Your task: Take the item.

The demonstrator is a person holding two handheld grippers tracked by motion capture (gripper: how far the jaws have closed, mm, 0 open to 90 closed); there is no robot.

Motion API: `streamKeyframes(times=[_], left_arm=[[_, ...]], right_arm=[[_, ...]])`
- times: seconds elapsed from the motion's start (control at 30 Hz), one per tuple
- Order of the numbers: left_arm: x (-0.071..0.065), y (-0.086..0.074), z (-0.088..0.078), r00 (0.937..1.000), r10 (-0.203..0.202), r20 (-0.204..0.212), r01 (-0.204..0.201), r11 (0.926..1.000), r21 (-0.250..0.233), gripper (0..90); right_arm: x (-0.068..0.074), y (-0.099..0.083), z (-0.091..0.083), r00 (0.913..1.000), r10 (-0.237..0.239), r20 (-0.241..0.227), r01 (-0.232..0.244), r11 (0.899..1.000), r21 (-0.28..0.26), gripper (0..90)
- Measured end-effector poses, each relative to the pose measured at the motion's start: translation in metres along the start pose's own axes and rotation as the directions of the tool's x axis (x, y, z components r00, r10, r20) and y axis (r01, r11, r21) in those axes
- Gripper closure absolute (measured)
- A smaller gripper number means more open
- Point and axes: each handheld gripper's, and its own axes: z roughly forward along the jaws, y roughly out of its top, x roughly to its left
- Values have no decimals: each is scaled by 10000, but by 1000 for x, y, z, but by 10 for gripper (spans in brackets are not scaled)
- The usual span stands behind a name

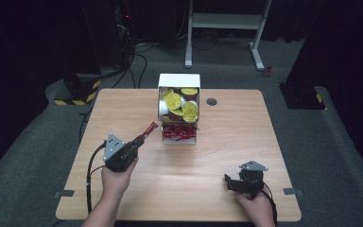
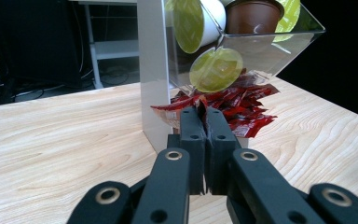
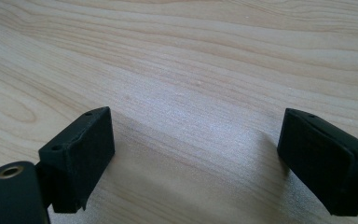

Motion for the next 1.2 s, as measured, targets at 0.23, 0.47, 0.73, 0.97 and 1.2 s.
streamKeyframes(times=[0.23,0.47,0.73,0.97,1.2], left_arm=[[5,1,-3,9999,7,-125,-7,10000,-11,877],[10,1,-3,9997,-26,-257,25,10000,-60,877],[22,-3,1,9986,-57,-519,58,10000,16,877],[31,-10,7,9967,-174,-796,194,9995,235,878],[40,-17,13,9946,-258,-1007,302,9986,428,878]], right_arm=[[0,0,0,10000,2,-2,-2,10000,0,108],[0,0,0,10000,1,-1,-1,10000,0,108],[0,0,0,10000,2,-4,-2,10000,0,108],[0,0,0,10000,2,-2,-2,10000,-1,108],[0,0,0,10000,5,-2,-5,10000,-2,108]])
